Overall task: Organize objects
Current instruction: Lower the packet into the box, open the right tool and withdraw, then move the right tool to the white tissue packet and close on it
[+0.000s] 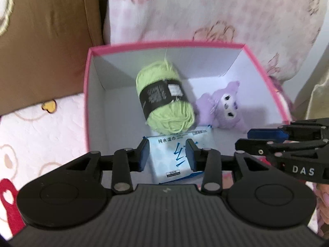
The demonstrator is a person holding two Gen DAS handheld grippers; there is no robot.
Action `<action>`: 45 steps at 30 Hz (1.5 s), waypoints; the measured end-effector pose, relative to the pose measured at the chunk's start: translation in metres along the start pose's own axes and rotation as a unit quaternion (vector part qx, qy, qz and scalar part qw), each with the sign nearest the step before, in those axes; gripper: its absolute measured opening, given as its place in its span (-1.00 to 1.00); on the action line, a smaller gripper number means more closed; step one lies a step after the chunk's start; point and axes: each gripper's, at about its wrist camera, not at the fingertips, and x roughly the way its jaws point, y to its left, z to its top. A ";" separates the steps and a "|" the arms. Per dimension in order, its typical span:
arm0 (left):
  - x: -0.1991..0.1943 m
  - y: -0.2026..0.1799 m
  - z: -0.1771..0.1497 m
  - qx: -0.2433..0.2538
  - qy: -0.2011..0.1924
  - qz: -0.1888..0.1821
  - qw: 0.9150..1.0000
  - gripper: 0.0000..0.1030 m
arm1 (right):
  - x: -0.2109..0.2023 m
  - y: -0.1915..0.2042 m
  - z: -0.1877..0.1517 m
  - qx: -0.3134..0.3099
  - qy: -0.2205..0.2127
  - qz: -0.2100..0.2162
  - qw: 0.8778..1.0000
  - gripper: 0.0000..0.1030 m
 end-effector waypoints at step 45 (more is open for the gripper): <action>-0.190 -0.072 -0.133 0.080 0.074 -0.072 0.991 0.47 | -0.199 0.092 -0.150 -0.169 -0.028 0.014 0.985 0.23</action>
